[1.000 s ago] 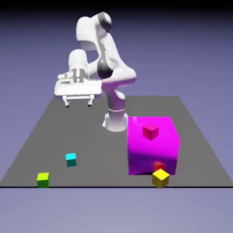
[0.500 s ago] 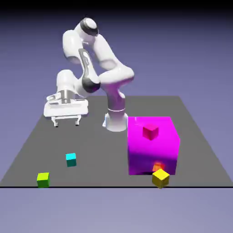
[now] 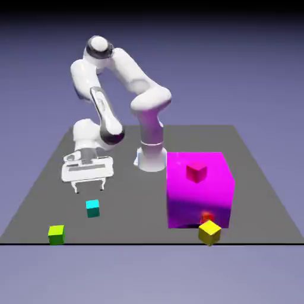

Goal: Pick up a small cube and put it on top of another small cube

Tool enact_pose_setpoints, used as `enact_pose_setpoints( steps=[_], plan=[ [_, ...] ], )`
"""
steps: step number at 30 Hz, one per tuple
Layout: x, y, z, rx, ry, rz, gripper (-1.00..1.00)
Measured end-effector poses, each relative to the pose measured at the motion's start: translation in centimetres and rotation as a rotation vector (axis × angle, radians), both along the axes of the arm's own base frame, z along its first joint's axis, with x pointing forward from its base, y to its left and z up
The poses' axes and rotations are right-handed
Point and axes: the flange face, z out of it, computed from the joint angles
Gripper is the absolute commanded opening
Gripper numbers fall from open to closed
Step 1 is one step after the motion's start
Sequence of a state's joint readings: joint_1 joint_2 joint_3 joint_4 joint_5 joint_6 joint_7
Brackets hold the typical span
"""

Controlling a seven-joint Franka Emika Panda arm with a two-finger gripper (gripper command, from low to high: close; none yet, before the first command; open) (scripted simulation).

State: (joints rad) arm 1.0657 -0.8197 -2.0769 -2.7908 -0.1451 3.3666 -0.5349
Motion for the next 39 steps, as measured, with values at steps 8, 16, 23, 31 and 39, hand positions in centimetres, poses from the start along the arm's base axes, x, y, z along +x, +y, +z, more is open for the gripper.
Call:
enact_pose_setpoints(
  steps=[8,16,23,31,39],
  plan=[
    [3.1,0.7,-5.4,0.001,-0.002,-0.001,0.0],
    [1.2,0.0,-1.6,0.003,-0.009,-0.002,-1.0],
    [4.5,0.6,-1.3,-0.023,0.043,0.23,-1.0],
    [12.2,3.2,-2.8,-0.057,0.094,0.629,-1.0],
    [19.5,8.0,-3.2,-0.08,0.118,1.028,-1.0]
  ],
)
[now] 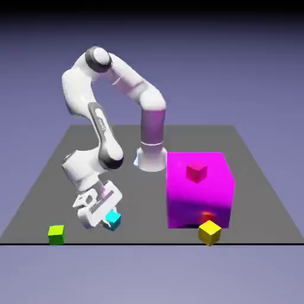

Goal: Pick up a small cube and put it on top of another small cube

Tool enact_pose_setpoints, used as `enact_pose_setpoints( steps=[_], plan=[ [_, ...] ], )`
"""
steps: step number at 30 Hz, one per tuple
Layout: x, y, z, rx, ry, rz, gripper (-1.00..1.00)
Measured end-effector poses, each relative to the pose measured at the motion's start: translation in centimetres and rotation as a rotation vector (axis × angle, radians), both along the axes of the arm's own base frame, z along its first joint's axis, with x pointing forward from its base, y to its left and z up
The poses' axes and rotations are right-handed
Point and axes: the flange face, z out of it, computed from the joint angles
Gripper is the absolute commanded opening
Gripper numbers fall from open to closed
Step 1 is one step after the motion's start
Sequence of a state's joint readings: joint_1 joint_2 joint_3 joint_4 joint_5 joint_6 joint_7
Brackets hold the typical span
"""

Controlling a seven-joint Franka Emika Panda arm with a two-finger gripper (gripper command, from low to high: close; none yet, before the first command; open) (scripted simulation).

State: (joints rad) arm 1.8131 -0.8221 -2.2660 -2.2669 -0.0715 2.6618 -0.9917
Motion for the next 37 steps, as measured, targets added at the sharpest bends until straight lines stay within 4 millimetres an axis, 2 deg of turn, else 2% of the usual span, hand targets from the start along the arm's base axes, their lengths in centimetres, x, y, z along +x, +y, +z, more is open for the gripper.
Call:
enact_pose_setpoints(
  steps=[9,14,19,24,28,29,30,33,34,36,37],
  plan=[
    [7.0,8.0,1.0,0.012,0.02,0.447,-1.0],
    [10.0,13.6,2.3,0.03,0.026,0.694,-1.0],
    [12.3,19.9,4.0,0.059,0.03,0.941,-1.0],
    [13.4,26.9,6.3,0.097,0.034,1.186,-1.0],
    [13.5,32.7,8.4,0.135,0.037,1.382,-1.0],
    [13.5,33.9,8.8,0.142,0.038,1.418,-1.0],
    [13.5,33.9,8.8,0.142,0.038,1.418,-1.0],
    [11.0,35.1,4.0,0.142,0.038,1.418,-1.0],
    [10.5,35.3,3.1,0.142,0.038,1.418,1.0],
    [10.5,35.3,3.1,0.144,0.037,1.417,1.0],
    [11.4,34.9,4.7,0.144,0.037,1.417,1.0]
  ],
)
